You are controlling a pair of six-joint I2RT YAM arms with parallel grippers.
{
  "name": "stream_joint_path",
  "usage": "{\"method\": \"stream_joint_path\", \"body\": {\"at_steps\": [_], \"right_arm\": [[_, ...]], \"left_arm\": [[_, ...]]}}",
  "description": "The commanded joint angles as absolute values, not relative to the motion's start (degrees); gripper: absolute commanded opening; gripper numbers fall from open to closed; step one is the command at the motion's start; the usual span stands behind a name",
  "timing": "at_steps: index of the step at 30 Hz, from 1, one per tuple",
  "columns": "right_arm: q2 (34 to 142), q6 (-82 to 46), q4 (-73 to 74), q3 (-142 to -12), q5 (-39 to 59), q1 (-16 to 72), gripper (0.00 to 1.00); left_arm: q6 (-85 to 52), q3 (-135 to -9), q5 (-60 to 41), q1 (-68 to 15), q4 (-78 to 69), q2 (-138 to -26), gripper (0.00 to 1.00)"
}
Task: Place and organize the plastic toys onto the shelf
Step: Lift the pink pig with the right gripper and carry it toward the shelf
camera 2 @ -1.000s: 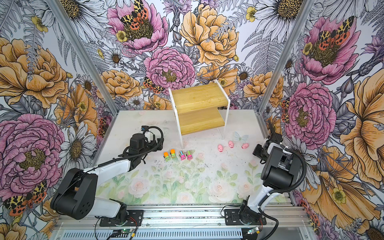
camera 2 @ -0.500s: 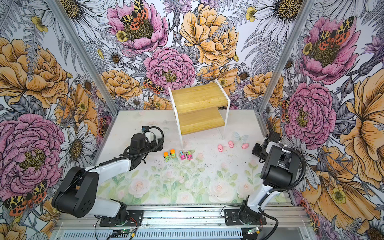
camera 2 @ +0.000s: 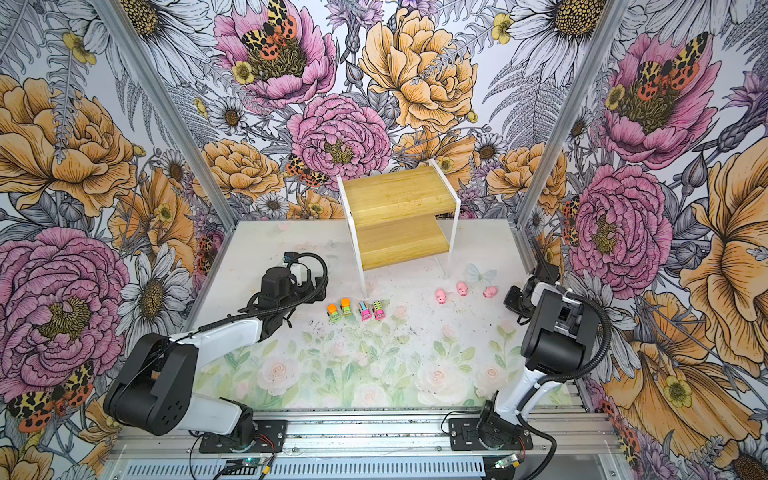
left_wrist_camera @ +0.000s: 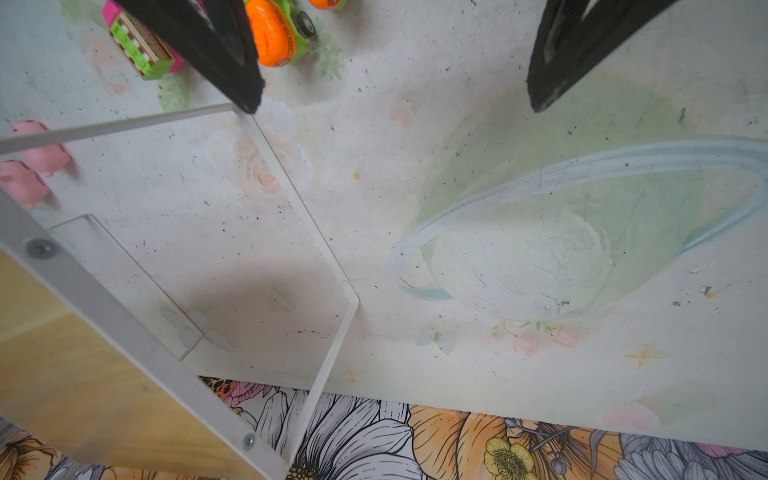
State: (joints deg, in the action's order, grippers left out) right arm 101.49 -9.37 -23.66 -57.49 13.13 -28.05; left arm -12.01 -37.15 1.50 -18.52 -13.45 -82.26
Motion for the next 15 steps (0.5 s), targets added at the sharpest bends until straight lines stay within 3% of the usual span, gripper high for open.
{"method": "stream_joint_path", "body": {"at_steps": [1, 15], "right_arm": [[99.2, -8.6, -22.3, -55.4, 14.2, -26.9, 0.24], [80.0, -6.0, -21.2, -51.5, 24.1, -19.5, 0.23]], "left_arm": [[-11.2, -37.8, 2.2, -18.8, -13.8, -81.6, 0.99], [-11.5, -37.5, 2.6, -18.9, -12.8, -80.0, 0.99]]}}
